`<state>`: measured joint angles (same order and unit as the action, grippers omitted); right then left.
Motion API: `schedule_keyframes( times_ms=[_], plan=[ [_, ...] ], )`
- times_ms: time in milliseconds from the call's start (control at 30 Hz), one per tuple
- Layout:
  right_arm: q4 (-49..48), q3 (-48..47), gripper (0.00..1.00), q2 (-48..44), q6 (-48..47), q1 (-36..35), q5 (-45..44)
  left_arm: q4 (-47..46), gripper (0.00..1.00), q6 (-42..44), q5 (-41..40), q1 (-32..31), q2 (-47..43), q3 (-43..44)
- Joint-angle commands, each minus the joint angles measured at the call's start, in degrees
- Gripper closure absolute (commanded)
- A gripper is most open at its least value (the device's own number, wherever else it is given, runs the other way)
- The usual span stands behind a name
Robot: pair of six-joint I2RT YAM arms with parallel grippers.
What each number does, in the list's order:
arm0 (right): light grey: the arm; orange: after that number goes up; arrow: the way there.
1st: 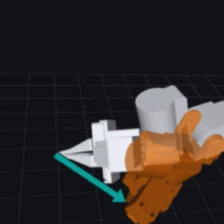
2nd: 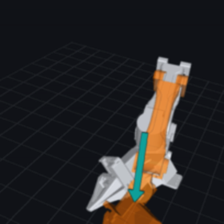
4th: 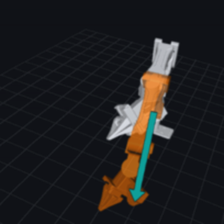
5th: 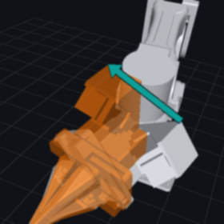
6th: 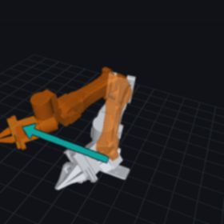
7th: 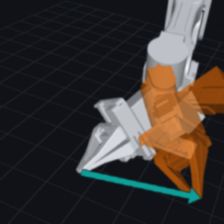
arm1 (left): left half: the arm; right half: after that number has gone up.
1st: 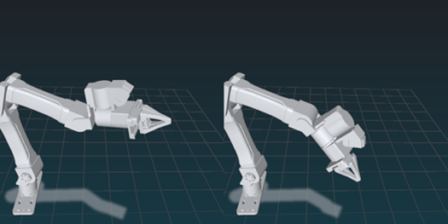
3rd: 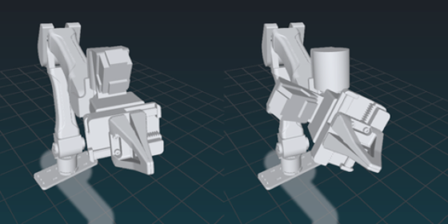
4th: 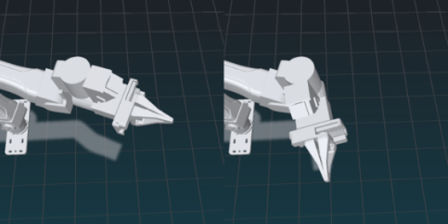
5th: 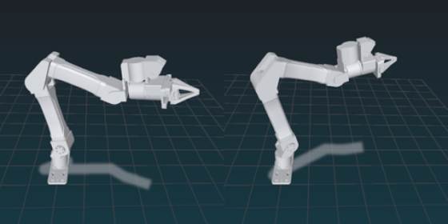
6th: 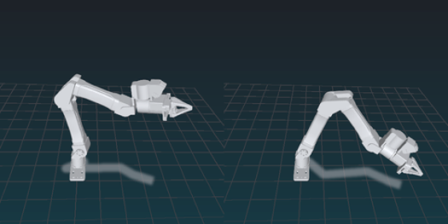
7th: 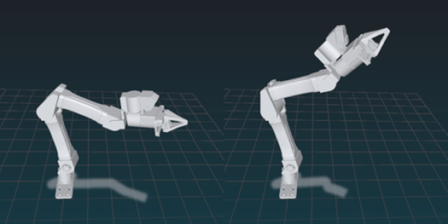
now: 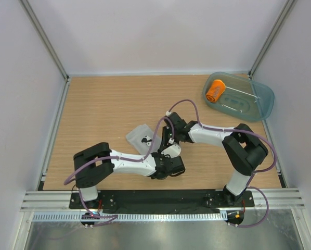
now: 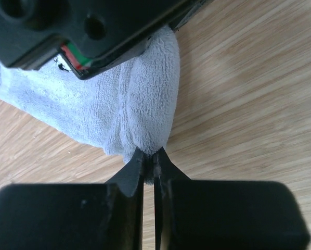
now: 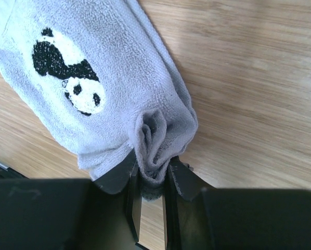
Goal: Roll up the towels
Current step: Roll the towel
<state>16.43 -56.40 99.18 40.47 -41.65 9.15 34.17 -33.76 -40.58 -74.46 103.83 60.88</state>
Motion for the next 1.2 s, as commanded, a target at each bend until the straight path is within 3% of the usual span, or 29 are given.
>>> schedule_keyframes(
  times_ms=[0, 200, 467, 600, 833, 1167],
  plan=[
    [2.1, -2.1, 0.83, 0.4, -1.9, -0.4, -0.4, -3.7, 1.0, 0.9, 3.0, 1.0, -3.8, -2.9],
    [4.8, -3.4, 0.83, 1.1, -3.4, -0.3, -2.1, -10.6, 1.0, 1.4, 13.4, 5.2, -10.1, -8.9],
    [10.6, -7.4, 0.76, 2.7, -6.3, 1.2, -5.9, -15.2, 1.0, 1.2, 29.1, 13.8, -15.7, -12.5],
    [13.2, -9.3, 0.69, 3.7, -7.7, 2.7, -7.6, -15.8, 1.0, 0.4, 31.2, 15.8, -15.0, -13.0],
    [16.1, -12.4, 0.5, 5.5, -9.8, 5.8, -8.4, -17.9, 1.0, -1.2, 32.5, 16.1, -15.7, -14.5],
    [20.6, -16.6, 0.49, 6.1, -12.7, 10.1, -13.0, -19.8, 1.0, -1.6, 37.9, 19.6, -16.9, -14.8]
  ],
)
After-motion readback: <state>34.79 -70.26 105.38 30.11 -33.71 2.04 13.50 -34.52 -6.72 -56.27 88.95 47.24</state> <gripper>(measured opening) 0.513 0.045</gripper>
